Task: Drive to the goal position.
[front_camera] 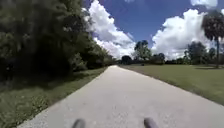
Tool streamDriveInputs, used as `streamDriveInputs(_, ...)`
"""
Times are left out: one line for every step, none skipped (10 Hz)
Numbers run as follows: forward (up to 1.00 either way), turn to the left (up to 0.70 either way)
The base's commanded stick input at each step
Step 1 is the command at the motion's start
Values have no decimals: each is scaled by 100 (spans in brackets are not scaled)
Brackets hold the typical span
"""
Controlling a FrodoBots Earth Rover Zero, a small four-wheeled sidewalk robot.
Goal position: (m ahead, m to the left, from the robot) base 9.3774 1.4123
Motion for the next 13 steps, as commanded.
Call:
streamDriveInputs(70, 2)
streamDriveInputs(70, 2)
streamDriveInputs(70, 2)
streamDriveInputs(70, 2)
streamDriveInputs(70, 2)
streamDriveInputs(70, 2)
streamDriveInputs(70, 2)
streamDriveInputs(70, 2)
streamDriveInputs(70, 2)
streamDriveInputs(70, -33)
streamDriveInputs(70, -33)
streamDriveInputs(70, -28)
streamDriveInputs(70, 2)
